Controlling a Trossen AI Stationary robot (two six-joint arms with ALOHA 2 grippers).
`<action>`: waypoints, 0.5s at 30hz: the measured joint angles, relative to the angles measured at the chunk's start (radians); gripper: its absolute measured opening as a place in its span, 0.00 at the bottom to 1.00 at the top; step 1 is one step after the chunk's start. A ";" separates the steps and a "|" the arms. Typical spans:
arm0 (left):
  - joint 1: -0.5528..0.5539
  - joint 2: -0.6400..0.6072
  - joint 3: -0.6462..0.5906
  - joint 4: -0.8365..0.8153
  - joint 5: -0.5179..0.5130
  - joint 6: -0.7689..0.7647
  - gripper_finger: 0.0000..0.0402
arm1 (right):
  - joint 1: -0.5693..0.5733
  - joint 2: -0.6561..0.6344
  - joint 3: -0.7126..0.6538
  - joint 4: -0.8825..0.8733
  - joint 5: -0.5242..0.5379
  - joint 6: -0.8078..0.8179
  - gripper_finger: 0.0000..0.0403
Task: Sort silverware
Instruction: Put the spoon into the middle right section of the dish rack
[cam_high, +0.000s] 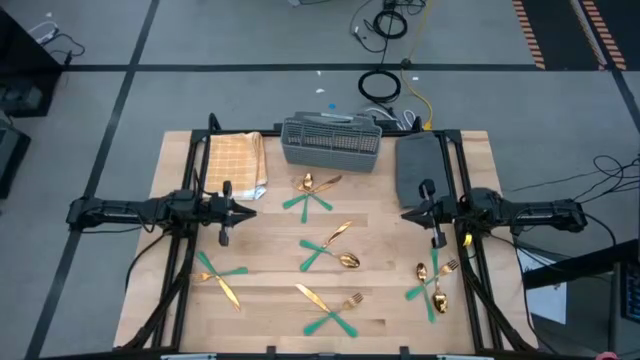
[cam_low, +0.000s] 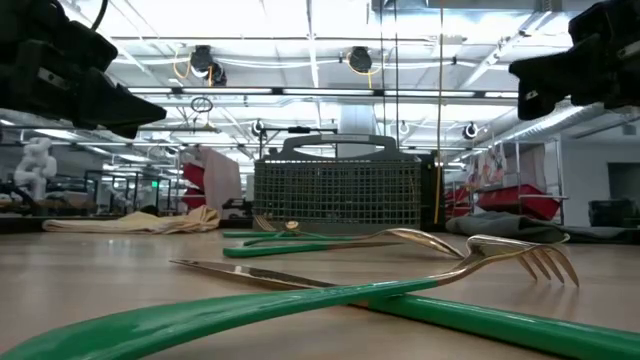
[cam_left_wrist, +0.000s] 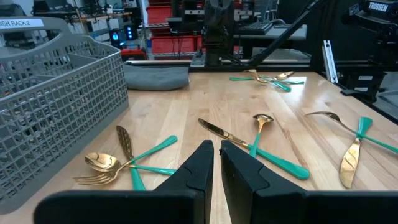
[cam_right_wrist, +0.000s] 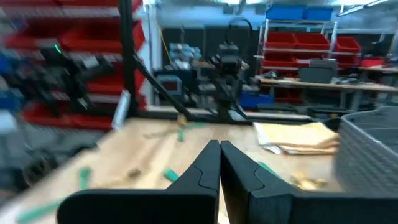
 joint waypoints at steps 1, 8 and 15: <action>0.000 0.000 0.000 0.000 0.000 0.000 0.10 | 0.000 0.000 0.000 0.014 -0.013 0.036 0.00; 0.000 0.000 0.000 0.001 0.000 0.000 0.10 | 0.001 0.000 0.000 0.086 -0.058 0.188 0.00; 0.000 0.000 0.000 0.001 0.000 0.000 0.10 | 0.001 0.002 0.000 0.170 0.037 0.285 0.00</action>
